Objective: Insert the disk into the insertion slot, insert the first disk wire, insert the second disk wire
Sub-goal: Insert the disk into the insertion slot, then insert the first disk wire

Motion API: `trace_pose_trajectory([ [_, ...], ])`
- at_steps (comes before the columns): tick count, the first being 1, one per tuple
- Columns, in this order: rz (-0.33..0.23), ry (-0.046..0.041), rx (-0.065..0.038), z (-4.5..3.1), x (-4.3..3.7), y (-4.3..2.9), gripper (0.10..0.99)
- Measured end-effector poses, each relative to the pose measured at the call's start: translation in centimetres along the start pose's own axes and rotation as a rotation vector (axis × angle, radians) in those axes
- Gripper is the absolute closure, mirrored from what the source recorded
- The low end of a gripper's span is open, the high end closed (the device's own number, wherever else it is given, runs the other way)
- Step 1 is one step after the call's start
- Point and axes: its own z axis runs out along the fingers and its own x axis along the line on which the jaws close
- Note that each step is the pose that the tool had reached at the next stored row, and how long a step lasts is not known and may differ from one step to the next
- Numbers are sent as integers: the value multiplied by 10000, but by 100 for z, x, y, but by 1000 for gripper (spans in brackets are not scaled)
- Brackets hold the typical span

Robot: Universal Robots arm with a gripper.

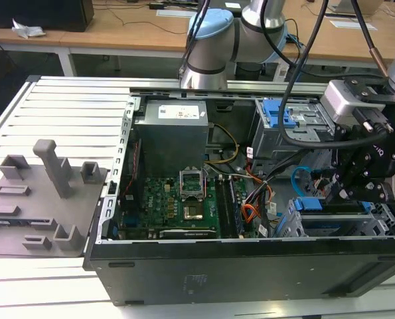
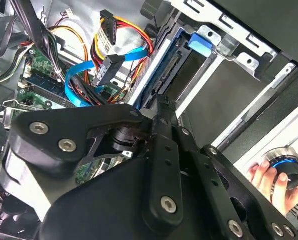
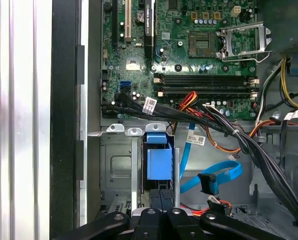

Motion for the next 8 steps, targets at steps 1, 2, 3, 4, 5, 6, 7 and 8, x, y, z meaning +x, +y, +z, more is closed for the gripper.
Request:
trace_pose_trajectory([
  [1, 1, 0, 0, 0, 0, 0, 980],
  [2, 1, 0, 0, 0, 0, 0, 980],
  [3, 1, 0, 0, 0, 0, -1, 980],
  [4, 1, 0, 0, 0, 0, -1, 980],
  [5, 1, 0, 0, 0, 0, -1, 980],
  [6, 0, 0, -1, 1, 0, -1, 980],
  [7, 1, 0, 0, 1, 0, -2, 980],
  [8, 1, 0, 0, 1, 0, -2, 980],
])
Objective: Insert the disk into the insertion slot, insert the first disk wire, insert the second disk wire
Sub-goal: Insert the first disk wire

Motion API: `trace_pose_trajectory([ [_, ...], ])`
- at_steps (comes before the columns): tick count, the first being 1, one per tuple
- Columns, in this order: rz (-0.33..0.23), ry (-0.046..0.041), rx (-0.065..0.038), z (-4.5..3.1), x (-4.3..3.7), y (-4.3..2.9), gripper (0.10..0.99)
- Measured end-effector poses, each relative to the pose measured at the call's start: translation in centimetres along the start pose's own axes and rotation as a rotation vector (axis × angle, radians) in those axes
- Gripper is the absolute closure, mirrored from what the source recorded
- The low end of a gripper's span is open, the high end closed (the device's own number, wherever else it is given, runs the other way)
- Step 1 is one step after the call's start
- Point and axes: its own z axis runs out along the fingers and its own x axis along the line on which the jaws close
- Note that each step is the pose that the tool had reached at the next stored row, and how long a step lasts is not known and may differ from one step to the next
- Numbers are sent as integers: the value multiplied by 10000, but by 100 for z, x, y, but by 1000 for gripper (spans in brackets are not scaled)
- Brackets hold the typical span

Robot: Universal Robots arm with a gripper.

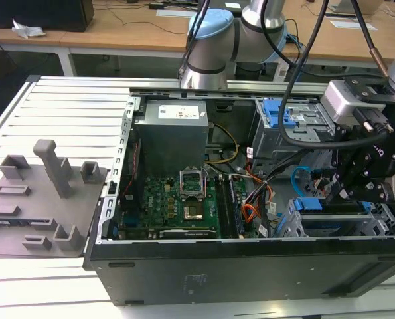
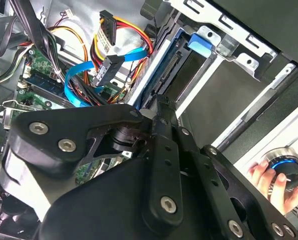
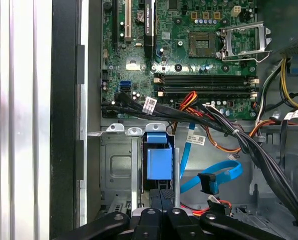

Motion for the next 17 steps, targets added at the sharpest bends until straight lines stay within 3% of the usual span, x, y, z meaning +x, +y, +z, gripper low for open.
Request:
trace_pose_trajectory([
  [2, 0, 1, 0, 0, 0, -1, 973],
  [4, 0, 0, 0, 0, 0, -1, 851],
  [5, -1, 0, 0, 0, 0, -1, 851],
  [6, 0, 0, 0, 0, 0, -2, 784],
  [7, 0, 0, 0, 1, 0, -2, 784],
  [12, -1, 7, 0, -8, -4, -200, 784],
  [17, 0, 6, 0, -10, -3, -210, 784],
])
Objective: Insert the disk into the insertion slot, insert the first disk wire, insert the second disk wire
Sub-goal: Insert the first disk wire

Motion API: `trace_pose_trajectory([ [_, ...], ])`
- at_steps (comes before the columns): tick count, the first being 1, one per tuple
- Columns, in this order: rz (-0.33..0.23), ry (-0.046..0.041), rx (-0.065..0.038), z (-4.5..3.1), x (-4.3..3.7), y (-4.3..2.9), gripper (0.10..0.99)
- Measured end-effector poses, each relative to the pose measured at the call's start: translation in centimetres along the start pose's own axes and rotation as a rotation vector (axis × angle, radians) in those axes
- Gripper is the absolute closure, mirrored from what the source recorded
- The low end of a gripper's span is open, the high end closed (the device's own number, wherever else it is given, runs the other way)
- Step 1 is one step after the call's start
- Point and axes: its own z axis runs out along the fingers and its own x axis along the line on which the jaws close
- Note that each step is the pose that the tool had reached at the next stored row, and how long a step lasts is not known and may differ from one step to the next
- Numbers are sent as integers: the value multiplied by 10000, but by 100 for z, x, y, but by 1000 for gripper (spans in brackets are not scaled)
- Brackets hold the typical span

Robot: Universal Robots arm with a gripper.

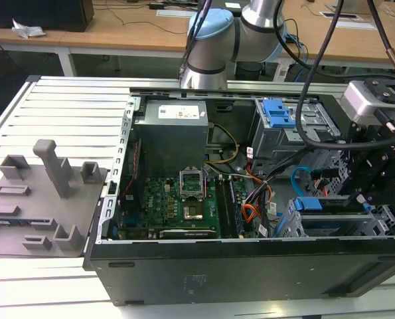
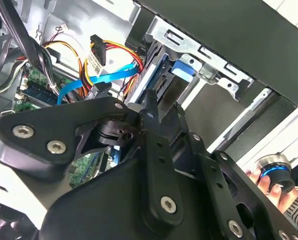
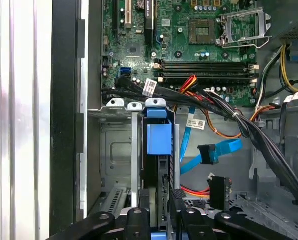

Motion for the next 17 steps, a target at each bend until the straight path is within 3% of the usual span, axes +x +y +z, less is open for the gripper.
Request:
trace_pose_trajectory([
  [4, 0, 9, 1, -45, 0, 2, 784],
  [13, 3, 75, 2, -317, -6, 14, 784],
  [17, 4, 103, 2, -365, -12, 16, 784],
])
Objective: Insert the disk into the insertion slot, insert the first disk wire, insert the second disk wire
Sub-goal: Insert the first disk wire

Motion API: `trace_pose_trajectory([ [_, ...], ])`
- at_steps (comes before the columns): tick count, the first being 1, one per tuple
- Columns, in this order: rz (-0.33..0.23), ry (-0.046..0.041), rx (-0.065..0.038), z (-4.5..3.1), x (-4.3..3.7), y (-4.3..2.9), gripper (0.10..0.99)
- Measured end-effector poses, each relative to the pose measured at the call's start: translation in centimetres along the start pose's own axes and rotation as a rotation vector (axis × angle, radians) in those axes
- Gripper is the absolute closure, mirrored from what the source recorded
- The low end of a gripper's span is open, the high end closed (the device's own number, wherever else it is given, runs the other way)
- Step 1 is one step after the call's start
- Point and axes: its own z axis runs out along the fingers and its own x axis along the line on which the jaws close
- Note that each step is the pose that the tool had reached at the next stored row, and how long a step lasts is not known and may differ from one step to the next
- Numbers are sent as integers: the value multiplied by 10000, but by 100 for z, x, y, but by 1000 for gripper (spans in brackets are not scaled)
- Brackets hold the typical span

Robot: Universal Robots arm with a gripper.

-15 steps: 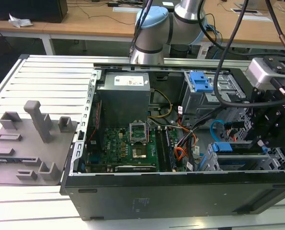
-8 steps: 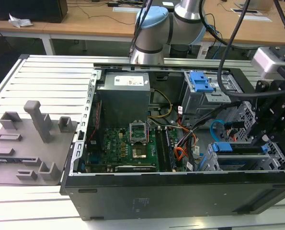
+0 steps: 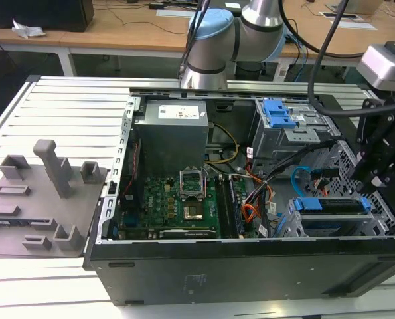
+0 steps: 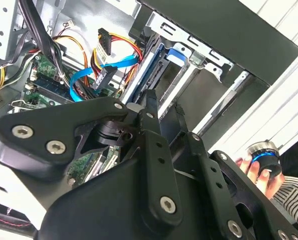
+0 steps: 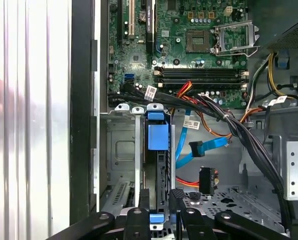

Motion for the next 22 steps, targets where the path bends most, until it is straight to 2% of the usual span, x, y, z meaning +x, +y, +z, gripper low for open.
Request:
trace_pose_trajectory([
  [4, 0, 5, 0, -4, -8, 1, 784],
  [6, 0, 3, 0, -4, -37, 1, 784],
  [10, 0, 4, 0, -6, -165, 3, 784],
  [14, 0, 1, 0, -6, -228, 5, 784],
  [19, 0, 4, 0, -9, -383, 7, 784],
  [22, 1, 3, 0, -9, -429, 8, 784],
])
